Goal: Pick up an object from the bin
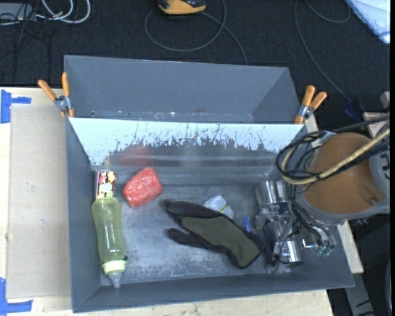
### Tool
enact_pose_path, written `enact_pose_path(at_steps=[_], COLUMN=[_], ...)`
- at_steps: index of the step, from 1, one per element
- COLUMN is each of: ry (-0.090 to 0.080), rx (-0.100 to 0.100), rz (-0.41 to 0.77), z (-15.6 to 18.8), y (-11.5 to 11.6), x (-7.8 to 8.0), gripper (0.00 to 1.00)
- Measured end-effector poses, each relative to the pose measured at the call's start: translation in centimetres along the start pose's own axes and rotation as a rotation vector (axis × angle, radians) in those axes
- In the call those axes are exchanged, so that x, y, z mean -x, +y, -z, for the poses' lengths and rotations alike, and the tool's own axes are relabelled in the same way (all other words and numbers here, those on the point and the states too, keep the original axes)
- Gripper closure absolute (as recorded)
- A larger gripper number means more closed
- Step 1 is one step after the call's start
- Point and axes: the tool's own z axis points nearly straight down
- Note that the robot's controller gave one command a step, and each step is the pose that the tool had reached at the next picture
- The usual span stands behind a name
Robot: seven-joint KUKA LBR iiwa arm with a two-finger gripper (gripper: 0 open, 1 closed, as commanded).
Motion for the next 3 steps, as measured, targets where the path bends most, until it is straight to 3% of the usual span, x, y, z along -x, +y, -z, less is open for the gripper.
enact_pose_path(at_steps=[1, 2, 3], ry=[-0.008, -0.006, -0.024], rx=[-0.001, -0.001, 0.000], rz=[0.004, -0.066, -0.084], z=[0.4, -4.8, -7.0], y=[0.0, 6.0, 9.6], x=[0.2, -0.1, 0.7], gripper=[0.00, 0.00, 0.00])
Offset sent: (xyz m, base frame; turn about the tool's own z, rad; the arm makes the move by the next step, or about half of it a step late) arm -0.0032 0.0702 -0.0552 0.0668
